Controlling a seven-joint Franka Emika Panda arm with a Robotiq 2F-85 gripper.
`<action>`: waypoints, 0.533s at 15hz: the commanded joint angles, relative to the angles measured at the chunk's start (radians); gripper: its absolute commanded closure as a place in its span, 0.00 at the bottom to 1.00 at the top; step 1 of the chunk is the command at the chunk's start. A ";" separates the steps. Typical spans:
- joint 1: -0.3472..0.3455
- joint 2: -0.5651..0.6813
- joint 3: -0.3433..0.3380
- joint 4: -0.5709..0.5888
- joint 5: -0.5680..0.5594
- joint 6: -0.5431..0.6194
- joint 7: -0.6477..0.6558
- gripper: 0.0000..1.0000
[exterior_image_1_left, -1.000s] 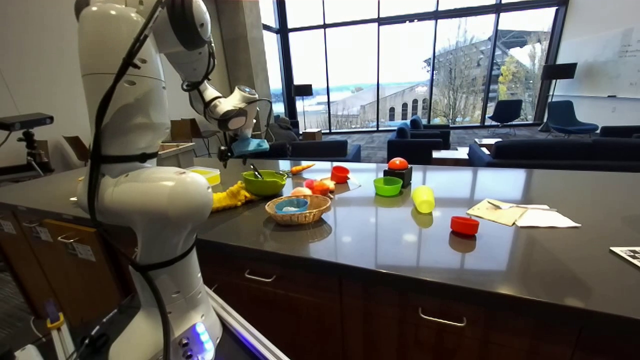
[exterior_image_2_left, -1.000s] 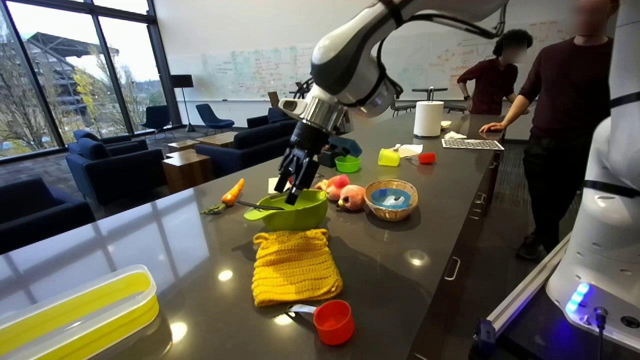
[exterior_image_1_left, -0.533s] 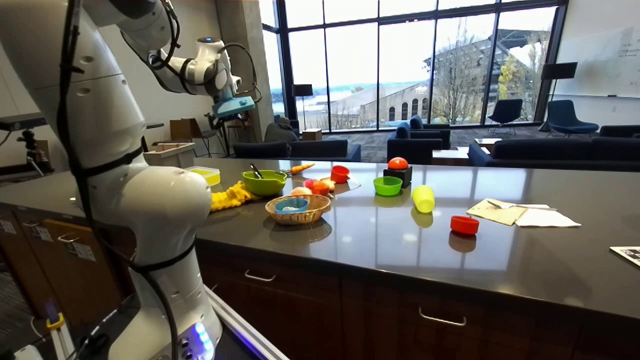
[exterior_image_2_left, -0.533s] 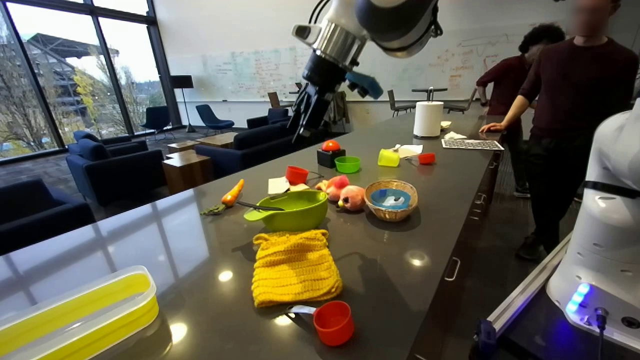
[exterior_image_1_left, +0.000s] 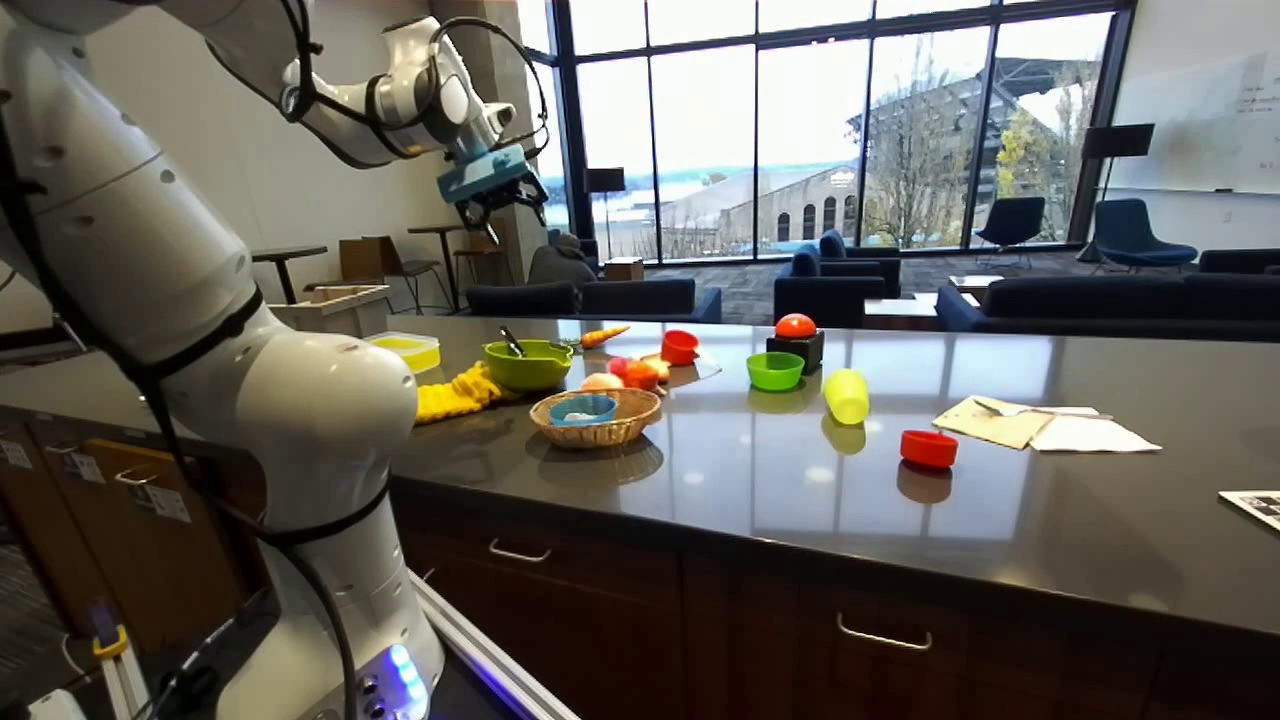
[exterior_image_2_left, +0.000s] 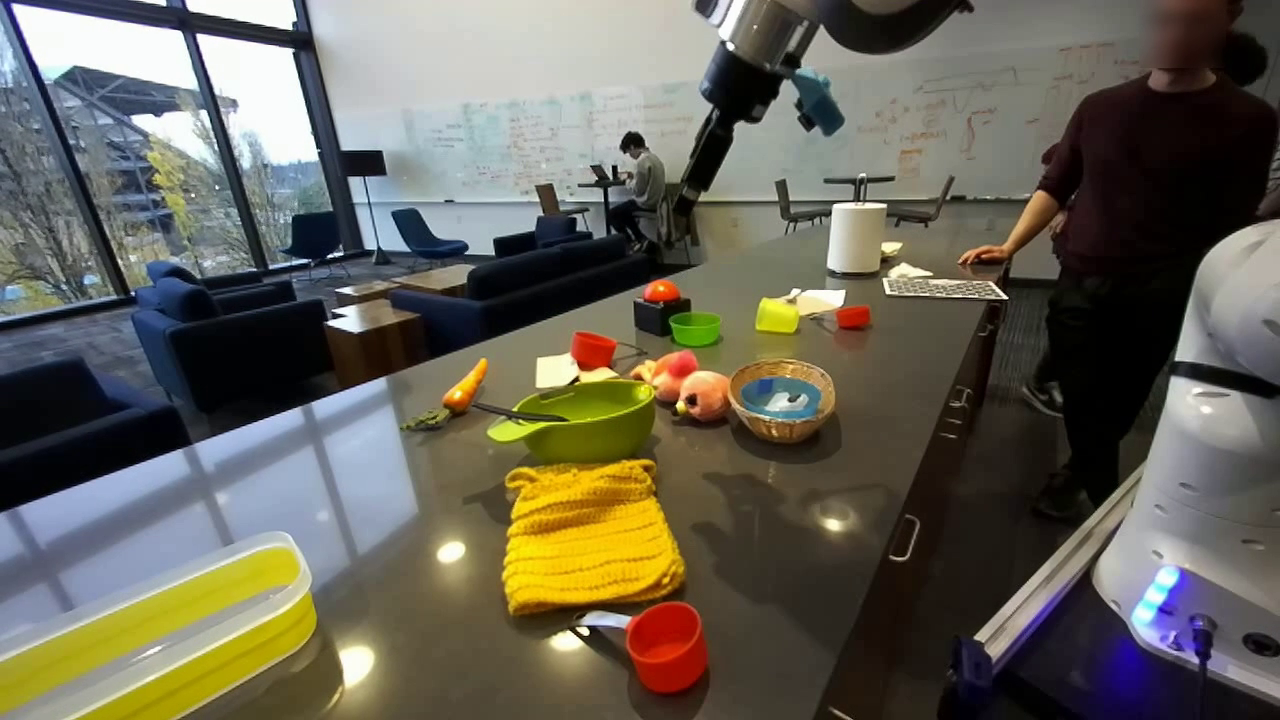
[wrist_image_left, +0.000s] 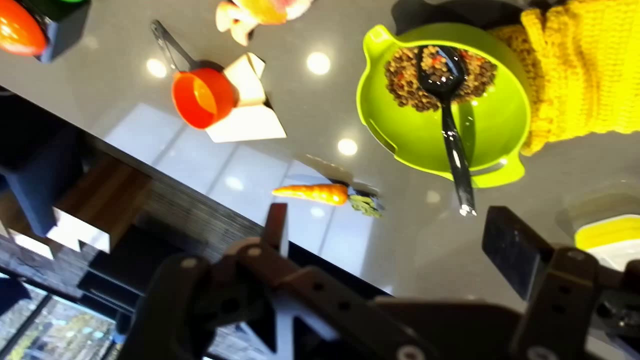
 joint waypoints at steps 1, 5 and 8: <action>-0.043 -0.076 -0.040 -0.092 -0.081 0.012 0.088 0.00; -0.012 -0.054 -0.104 -0.140 -0.042 0.012 0.052 0.00; 0.029 -0.033 -0.131 -0.146 0.016 0.001 0.003 0.00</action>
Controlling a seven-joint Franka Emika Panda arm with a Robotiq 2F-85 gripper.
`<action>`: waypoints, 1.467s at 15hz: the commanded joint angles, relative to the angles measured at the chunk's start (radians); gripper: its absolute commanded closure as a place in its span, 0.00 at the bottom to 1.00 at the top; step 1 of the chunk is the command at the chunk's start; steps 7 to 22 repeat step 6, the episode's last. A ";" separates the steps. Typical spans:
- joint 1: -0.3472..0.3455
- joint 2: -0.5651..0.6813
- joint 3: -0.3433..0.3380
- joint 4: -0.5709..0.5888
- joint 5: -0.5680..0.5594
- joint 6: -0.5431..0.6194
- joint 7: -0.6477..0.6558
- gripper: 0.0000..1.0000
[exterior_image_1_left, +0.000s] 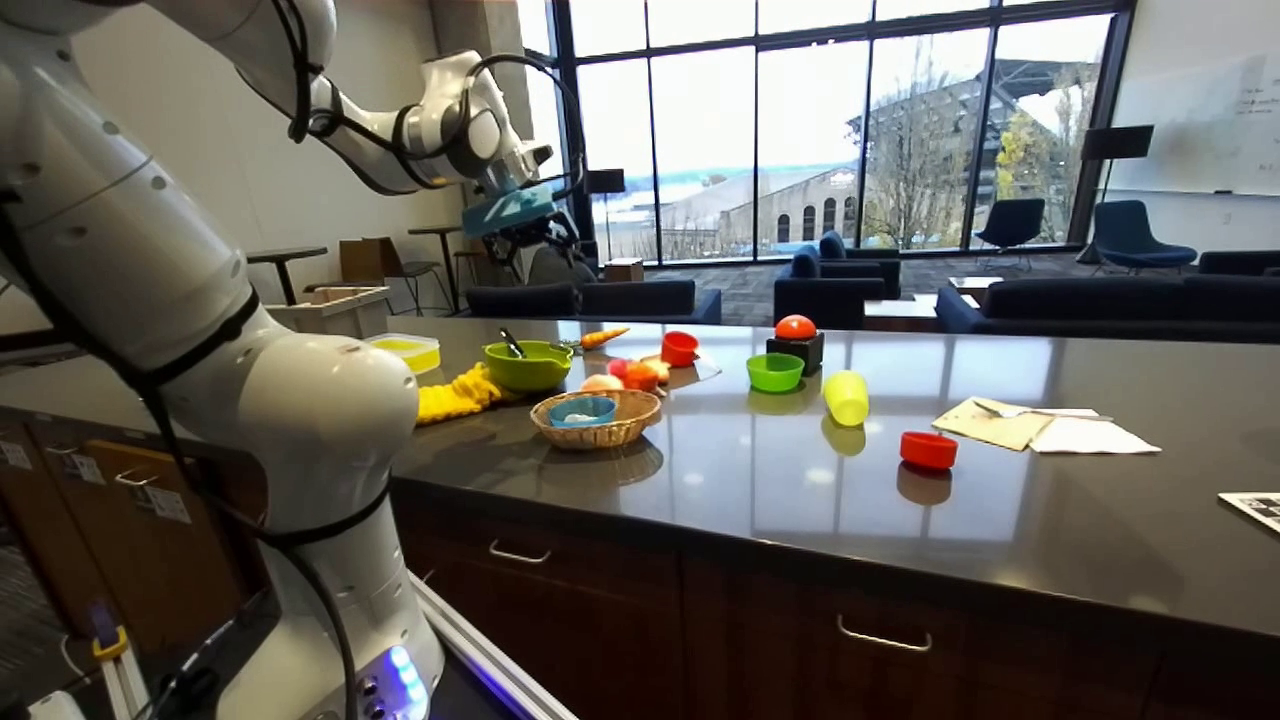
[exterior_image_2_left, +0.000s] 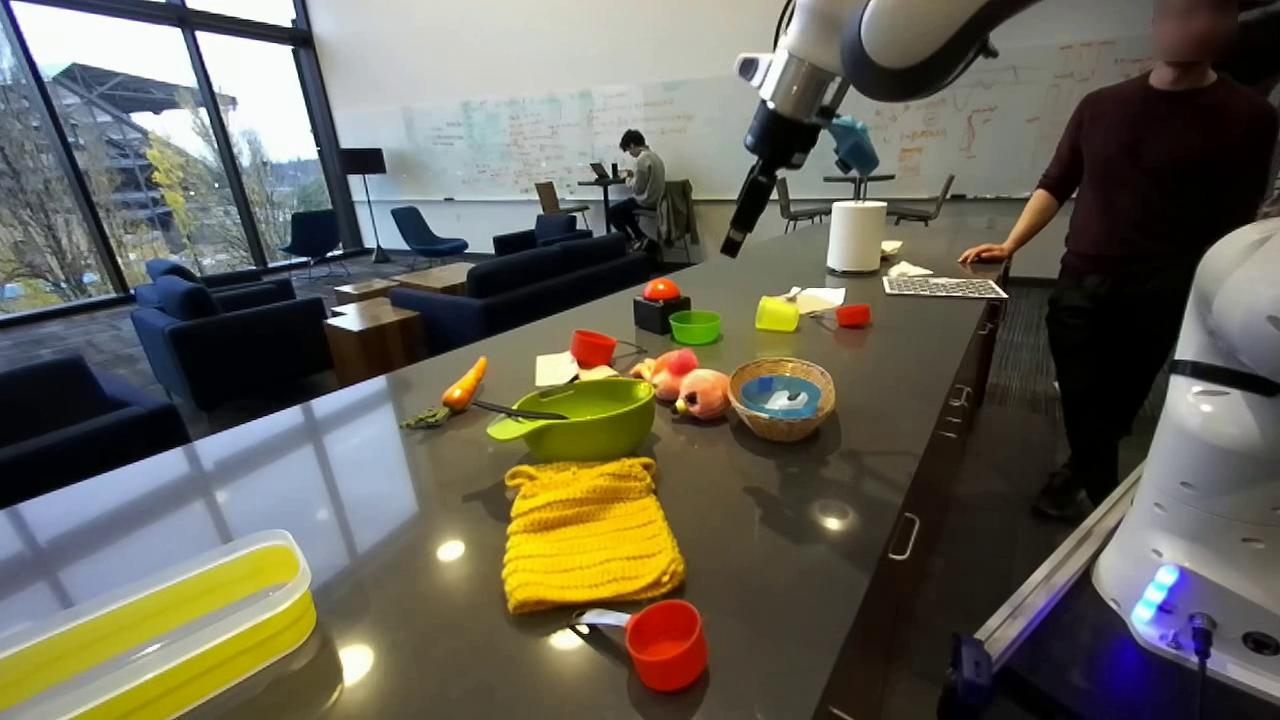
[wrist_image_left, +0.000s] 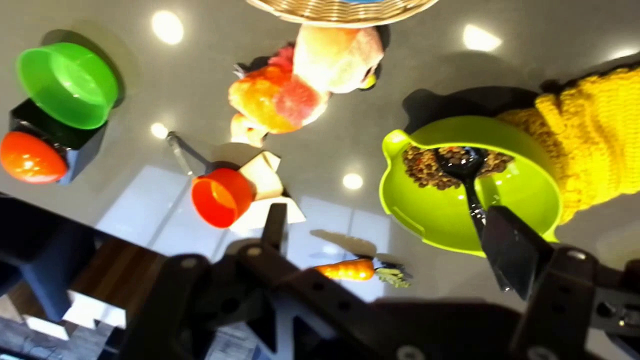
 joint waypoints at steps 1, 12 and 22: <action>0.030 0.007 -0.023 -0.007 0.009 -0.003 -0.008 0.00; 0.046 0.017 -0.034 -0.009 0.018 -0.002 -0.015 0.00; 0.046 0.017 -0.034 -0.009 0.018 -0.002 -0.015 0.00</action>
